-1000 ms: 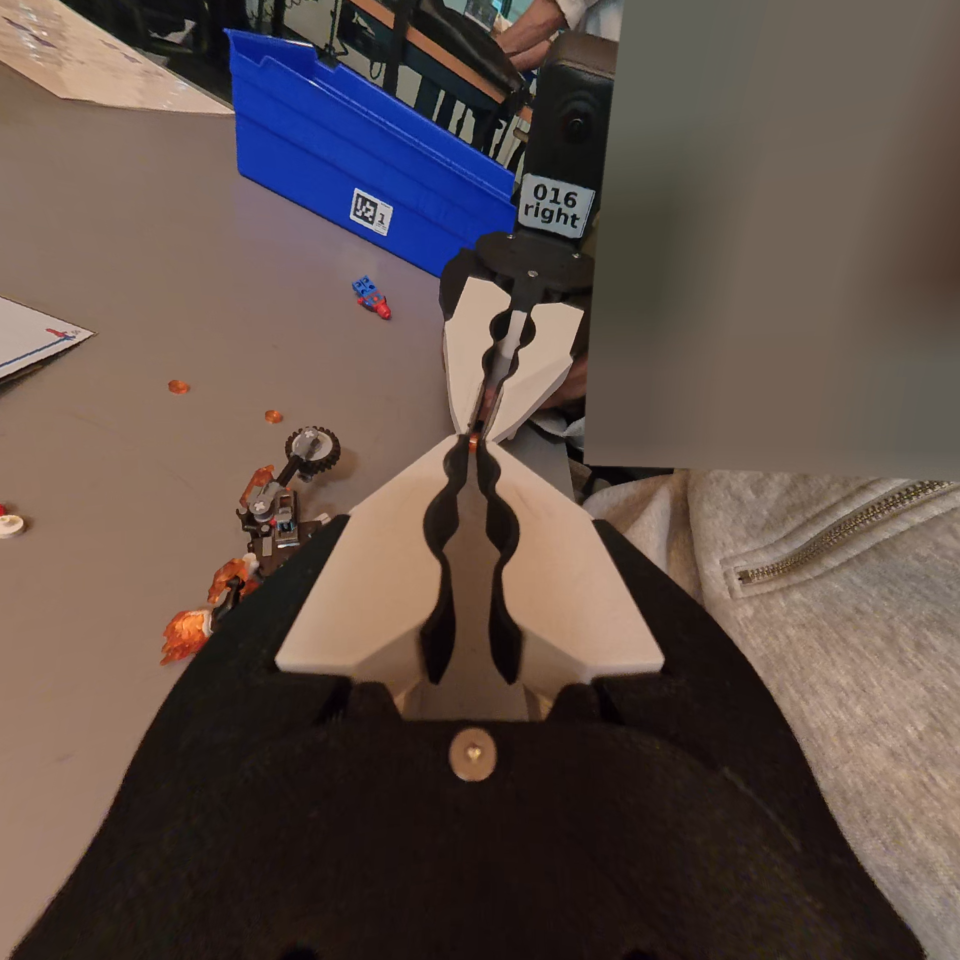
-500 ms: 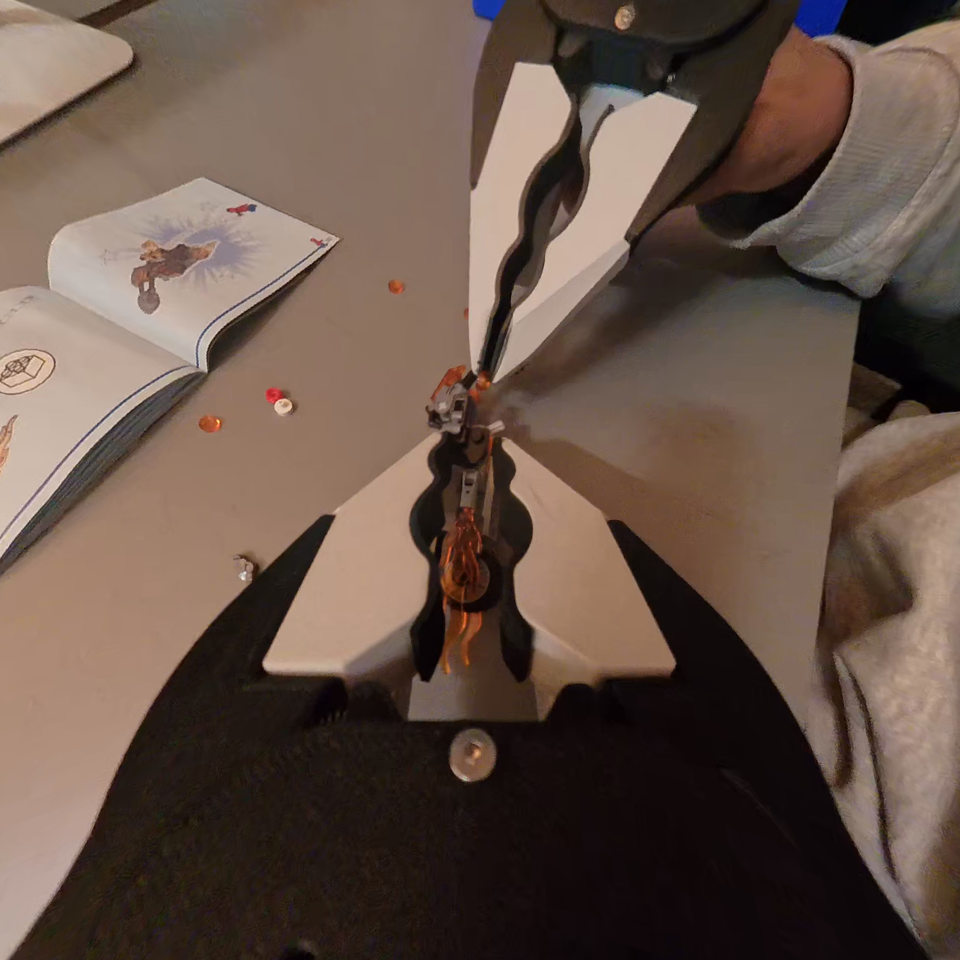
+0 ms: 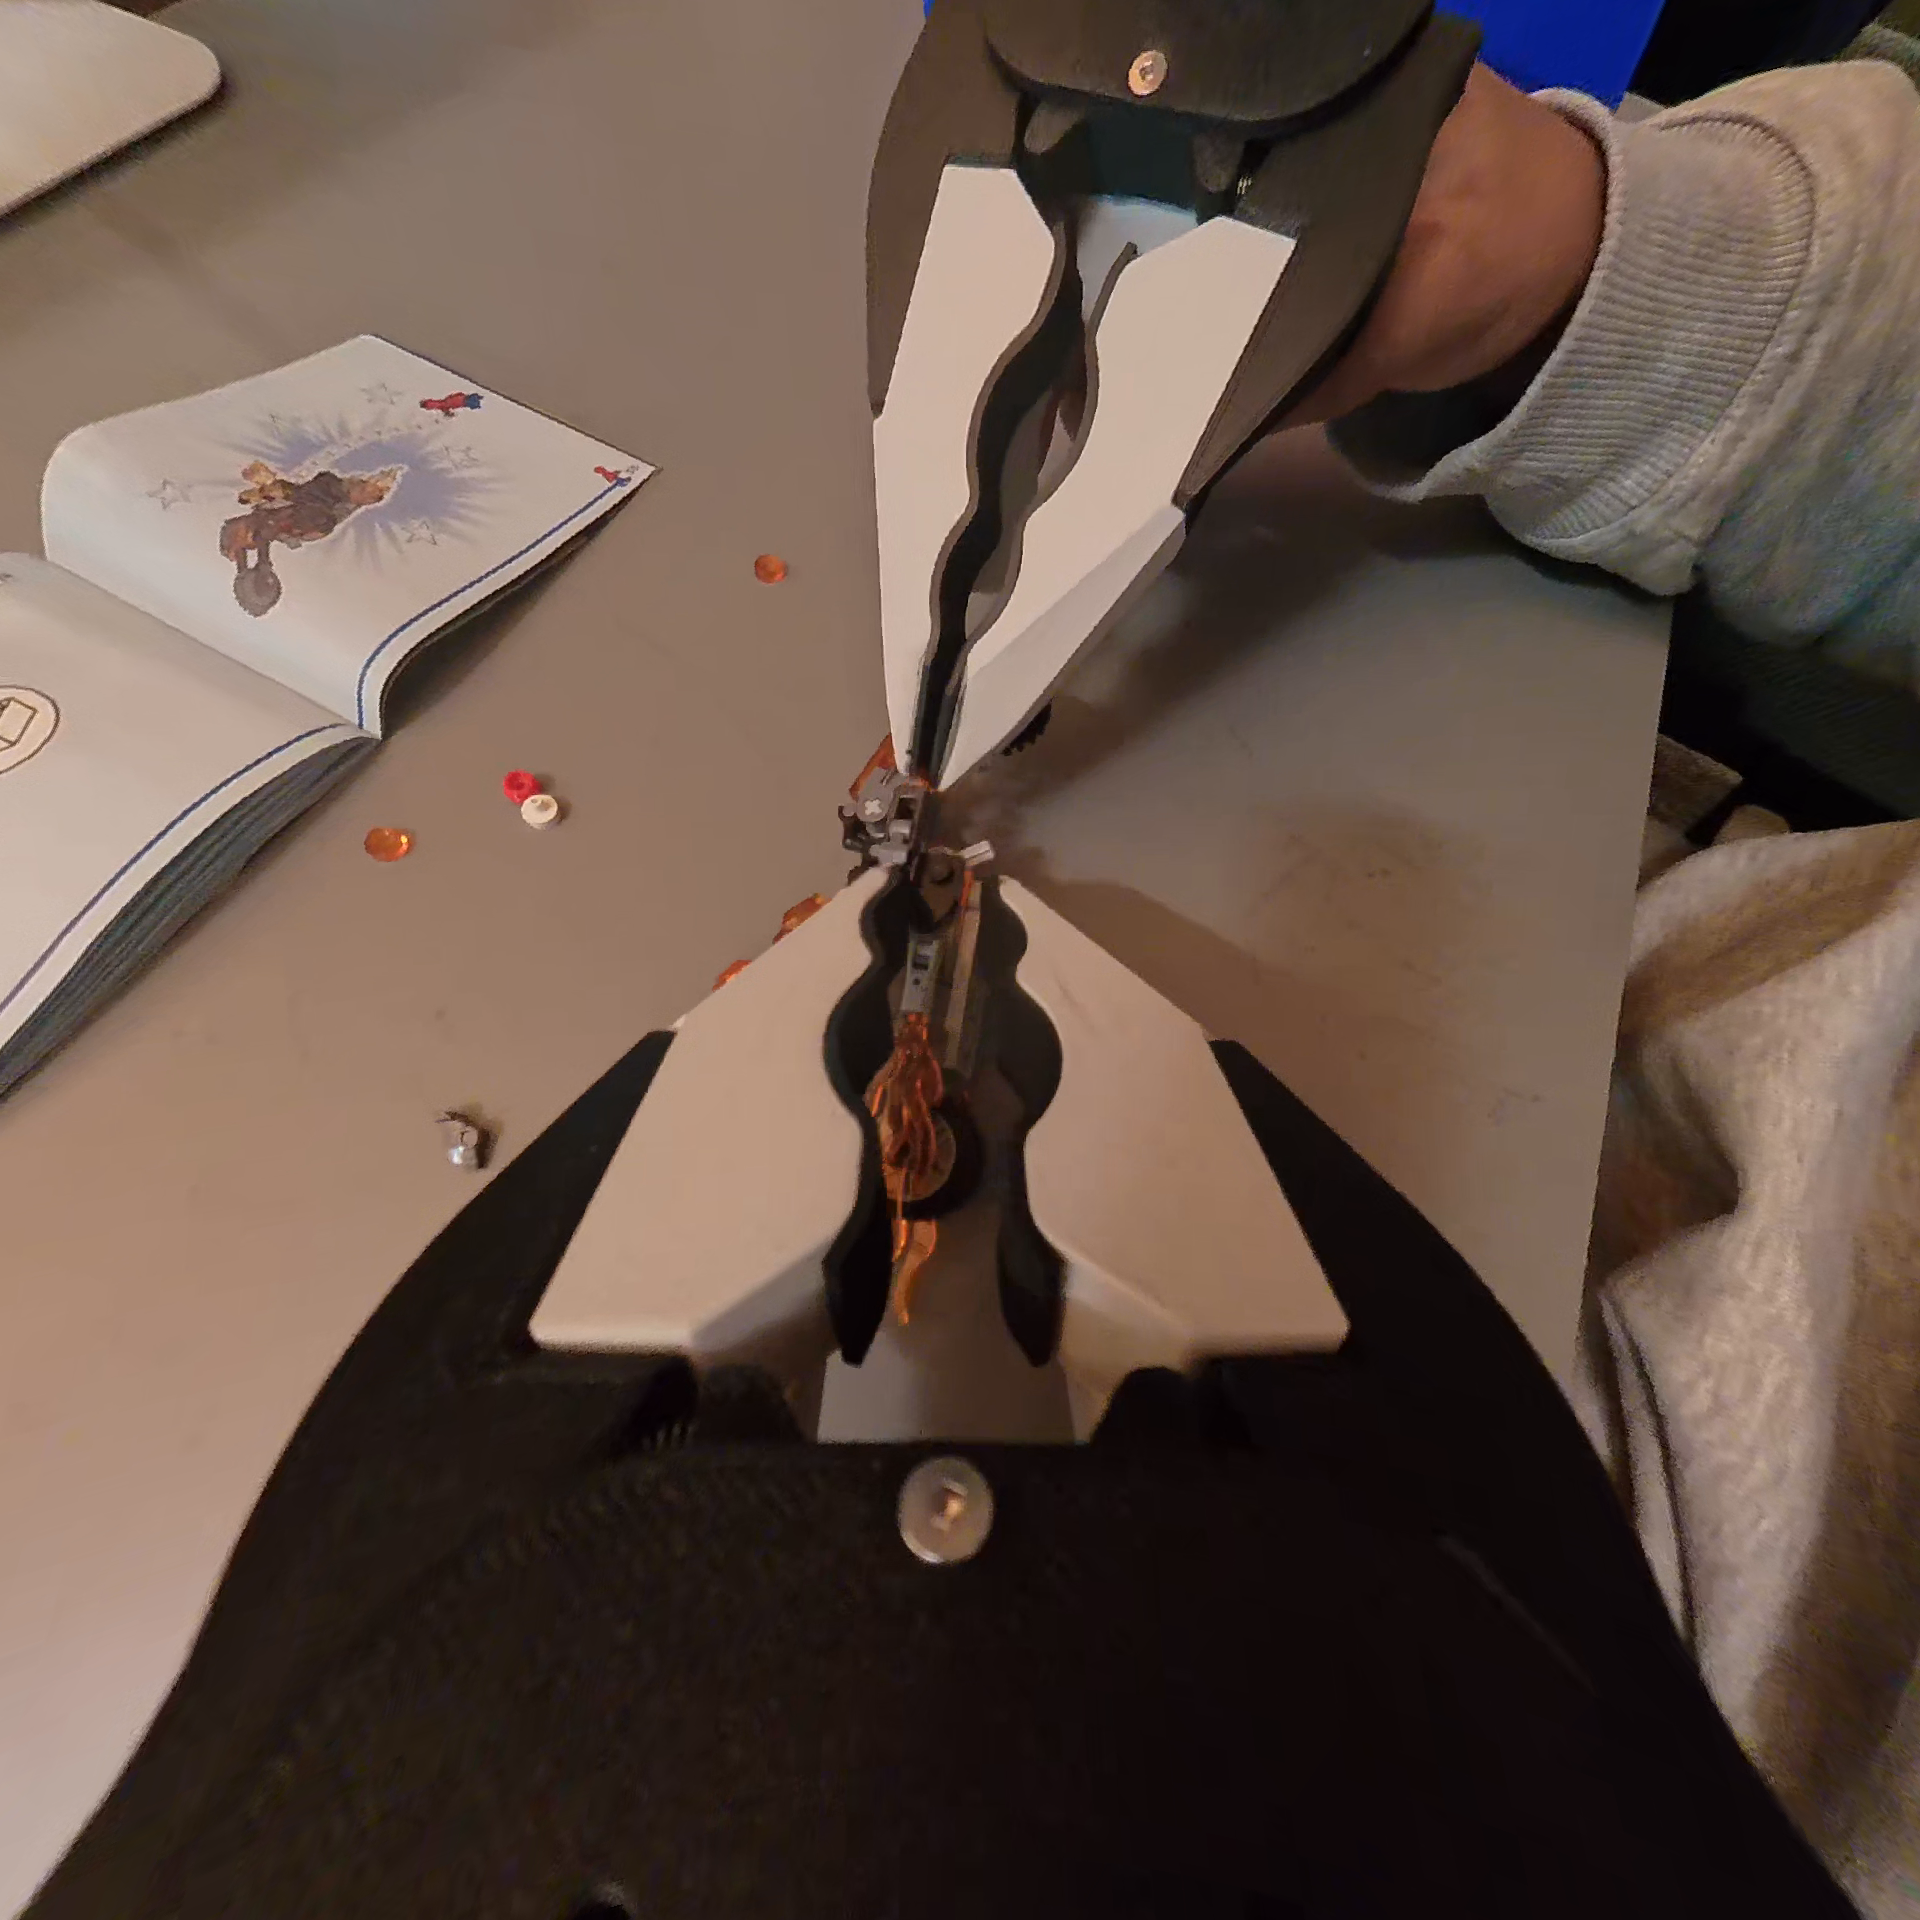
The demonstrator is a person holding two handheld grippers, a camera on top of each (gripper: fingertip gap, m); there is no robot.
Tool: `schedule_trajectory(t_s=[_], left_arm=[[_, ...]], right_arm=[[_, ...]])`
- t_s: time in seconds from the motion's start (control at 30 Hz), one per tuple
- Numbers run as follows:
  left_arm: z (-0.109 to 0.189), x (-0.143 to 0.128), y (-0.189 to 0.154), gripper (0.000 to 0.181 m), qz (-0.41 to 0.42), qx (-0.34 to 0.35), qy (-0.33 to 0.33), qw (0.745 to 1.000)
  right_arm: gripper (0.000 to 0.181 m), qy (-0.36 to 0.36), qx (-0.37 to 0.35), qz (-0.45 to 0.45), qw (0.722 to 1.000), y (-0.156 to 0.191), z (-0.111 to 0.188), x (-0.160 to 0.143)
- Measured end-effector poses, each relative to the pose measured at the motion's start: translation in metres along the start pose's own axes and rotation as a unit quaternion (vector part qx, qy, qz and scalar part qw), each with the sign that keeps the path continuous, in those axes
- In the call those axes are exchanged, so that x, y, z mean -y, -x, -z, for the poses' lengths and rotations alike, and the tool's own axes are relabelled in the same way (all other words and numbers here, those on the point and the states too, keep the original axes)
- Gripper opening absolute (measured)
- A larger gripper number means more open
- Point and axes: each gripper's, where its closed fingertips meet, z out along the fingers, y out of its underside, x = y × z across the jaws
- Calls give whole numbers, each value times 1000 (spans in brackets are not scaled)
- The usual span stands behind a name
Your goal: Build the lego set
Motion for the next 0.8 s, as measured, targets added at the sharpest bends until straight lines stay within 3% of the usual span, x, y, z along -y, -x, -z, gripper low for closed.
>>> schedule_trajectory(t_s=[0.27, 0.43, 0.8], left_arm=[[-4, 6, -6, 13, 5, -12, -19, 1000], [3, 4, 0, 11, 1, 10, 3, 1000], [2, -3, 0, 20, 61, -21, 14, 998]], right_arm=[[0, -7, 14, 1, 1000, 3, -2, 0], [0, -8, 14, 4, 1000, 3, -2, 0], [0, -7, 12, 11, 1000, 3, -3, 0]])
